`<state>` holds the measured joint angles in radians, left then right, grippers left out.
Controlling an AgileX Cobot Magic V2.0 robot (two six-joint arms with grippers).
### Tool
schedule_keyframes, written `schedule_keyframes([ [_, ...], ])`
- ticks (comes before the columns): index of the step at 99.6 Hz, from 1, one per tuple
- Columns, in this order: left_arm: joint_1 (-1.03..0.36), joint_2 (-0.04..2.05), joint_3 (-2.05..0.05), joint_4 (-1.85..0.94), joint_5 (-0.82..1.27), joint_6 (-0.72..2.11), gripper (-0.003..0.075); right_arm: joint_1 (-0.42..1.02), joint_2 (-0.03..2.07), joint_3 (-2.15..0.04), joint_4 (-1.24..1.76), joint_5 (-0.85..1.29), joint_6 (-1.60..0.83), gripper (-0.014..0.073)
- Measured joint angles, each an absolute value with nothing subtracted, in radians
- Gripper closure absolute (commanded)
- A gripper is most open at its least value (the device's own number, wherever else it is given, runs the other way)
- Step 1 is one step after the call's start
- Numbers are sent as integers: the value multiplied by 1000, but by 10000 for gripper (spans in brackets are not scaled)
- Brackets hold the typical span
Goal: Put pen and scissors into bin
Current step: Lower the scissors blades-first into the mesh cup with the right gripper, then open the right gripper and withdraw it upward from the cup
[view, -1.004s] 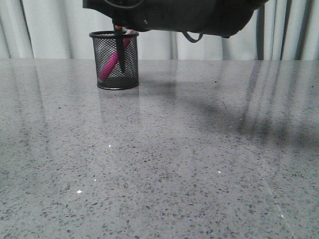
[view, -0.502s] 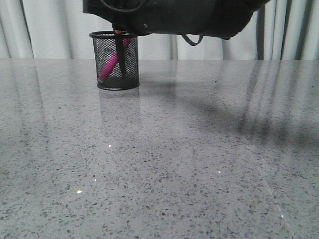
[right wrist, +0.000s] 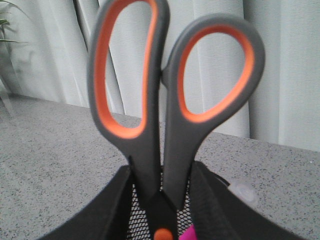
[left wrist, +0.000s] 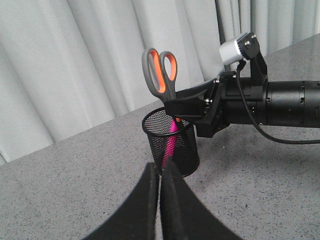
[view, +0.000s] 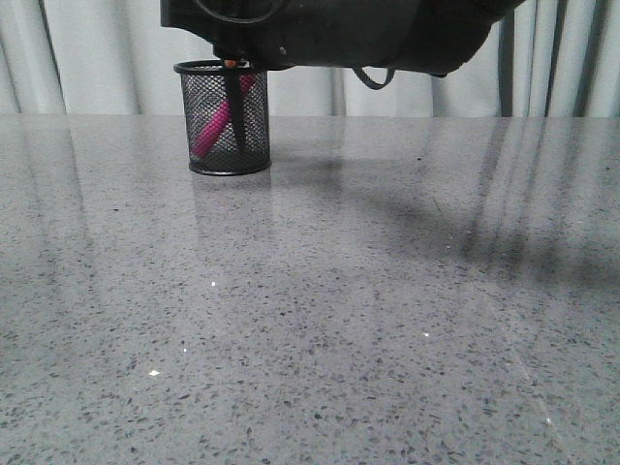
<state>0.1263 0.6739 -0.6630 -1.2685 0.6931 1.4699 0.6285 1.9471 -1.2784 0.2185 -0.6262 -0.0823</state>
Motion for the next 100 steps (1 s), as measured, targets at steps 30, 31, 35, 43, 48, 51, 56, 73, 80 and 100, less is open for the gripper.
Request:
schedule_keyframes([
  [30,126,674,-663,-1269,693,1470,742,628,1947,-1278,218,-649,-85,268],
  [31,126,674,-663,-1269,693,1470,742,628,1947,-1278,218,-650,-85,266],
  [35,126,674,-663,-1269,693,1470,742,628,1947,-1278,218,-655,-85,262],
  [43,126,674,-663,-1269,693,1470,742,628,1947,-1278,218,-668,-85,263],
  [48,126,674,-663,-1269,693,1470,742,628,1947,-1278,218,-676,-85,263],
  [51,126,674,-663,-1269,693,1470,742,628,1947,-1278,218,-684,-85,263],
  [56,126,674,-663,-1269,693,1470,742,628,1947,-1278,218,-698,-85,263],
  [73,126,674,-663,-1269,693,1470,742,628,1947,-1278,217,-751,-85,263],
  [80,126,674,-663,-1269,693,1470,742,628,1945,-1278,217,-760,-85,265],
  [100,126,674,-663,-1269,689,1470,742,628,1901,-1278,217,-776,-85,269],
])
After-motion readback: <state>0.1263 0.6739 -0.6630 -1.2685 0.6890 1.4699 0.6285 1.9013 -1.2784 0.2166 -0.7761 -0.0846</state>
